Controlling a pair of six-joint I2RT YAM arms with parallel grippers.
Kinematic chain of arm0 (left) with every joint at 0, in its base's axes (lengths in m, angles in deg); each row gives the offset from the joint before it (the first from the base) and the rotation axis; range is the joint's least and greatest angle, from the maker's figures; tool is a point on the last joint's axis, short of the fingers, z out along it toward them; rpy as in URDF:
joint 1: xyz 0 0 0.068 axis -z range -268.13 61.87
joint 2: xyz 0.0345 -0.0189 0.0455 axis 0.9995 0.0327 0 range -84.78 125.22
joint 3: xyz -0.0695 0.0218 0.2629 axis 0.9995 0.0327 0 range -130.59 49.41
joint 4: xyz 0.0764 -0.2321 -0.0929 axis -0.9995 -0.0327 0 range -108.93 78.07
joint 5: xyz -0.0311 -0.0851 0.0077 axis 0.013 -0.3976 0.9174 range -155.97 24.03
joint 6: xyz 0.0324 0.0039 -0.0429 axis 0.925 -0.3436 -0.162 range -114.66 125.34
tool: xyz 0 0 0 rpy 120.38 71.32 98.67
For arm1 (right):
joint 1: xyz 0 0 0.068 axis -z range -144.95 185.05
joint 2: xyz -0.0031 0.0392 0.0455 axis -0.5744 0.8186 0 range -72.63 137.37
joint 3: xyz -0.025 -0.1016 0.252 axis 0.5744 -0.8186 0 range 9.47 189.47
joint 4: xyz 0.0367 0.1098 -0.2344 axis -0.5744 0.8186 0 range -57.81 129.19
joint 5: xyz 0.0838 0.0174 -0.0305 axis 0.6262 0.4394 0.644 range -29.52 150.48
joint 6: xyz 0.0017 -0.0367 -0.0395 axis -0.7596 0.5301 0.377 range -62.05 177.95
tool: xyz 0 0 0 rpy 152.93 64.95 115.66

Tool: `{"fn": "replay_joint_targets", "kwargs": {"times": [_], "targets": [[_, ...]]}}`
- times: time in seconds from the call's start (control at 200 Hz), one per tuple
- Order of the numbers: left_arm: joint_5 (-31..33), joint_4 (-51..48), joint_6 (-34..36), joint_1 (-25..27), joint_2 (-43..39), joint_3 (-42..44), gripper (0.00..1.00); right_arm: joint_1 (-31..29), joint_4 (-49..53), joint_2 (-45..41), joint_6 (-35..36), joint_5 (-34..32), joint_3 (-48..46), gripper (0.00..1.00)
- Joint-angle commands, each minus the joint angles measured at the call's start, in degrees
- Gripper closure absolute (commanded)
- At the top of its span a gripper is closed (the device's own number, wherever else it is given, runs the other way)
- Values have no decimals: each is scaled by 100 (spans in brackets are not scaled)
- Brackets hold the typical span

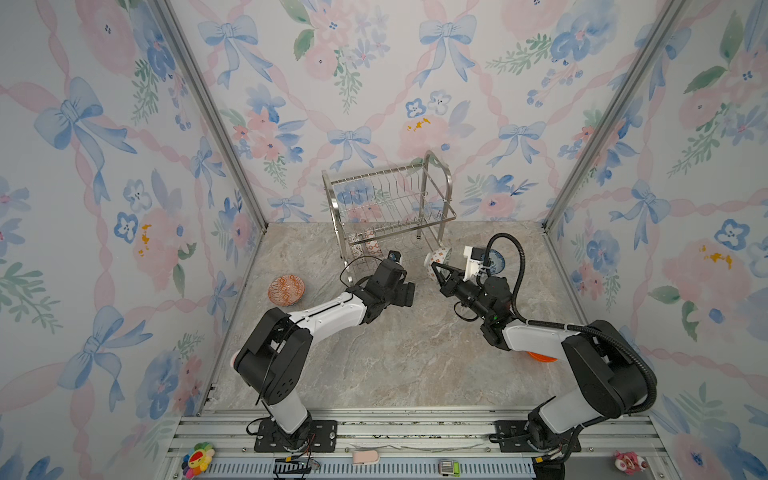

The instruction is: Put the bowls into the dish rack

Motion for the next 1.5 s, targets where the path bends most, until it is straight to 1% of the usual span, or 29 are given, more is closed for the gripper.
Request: {"fn": "replay_joint_targets", "kwargs": {"times": [0.0,0.09,0.185,0.245,0.335,0.455,0.56,0.61,0.655,0.865,0.91,1.095,1.325,1.495], "targets": [[448,-227,409,-16,130,-166,11,142,-364,-468,27,55,-148,100],[488,-285,521,-16,247,-272,14,246,-262,-714,55,39,-295,100],[537,-400,630,-1,417,-419,20,334,-184,-932,39,62,-391,100],[594,-469,709,17,499,-501,22,375,-70,-1059,60,95,-406,100],[643,-533,839,63,573,-594,28,387,98,-1226,107,112,-420,100],[681,-596,929,81,678,-683,34,404,161,-1376,119,107,-463,100],[712,-725,994,98,773,-778,41,425,208,-1441,104,111,-487,100],[720,-739,1013,98,749,-774,48,435,220,-1464,101,106,-503,100],[727,-764,1033,103,726,-761,51,442,211,-1496,85,108,-525,100],[685,-984,1123,107,656,-722,52,489,202,-1591,42,74,-596,100],[684,-1019,1119,107,647,-700,53,490,204,-1596,25,74,-596,100],[872,-1121,1132,125,488,-534,54,486,230,-1596,-15,97,-587,100],[956,-1125,998,129,152,-250,54,480,154,-1515,-125,104,-572,100],[1151,-1234,879,125,17,-99,54,457,134,-1473,-193,81,-560,100]]}}
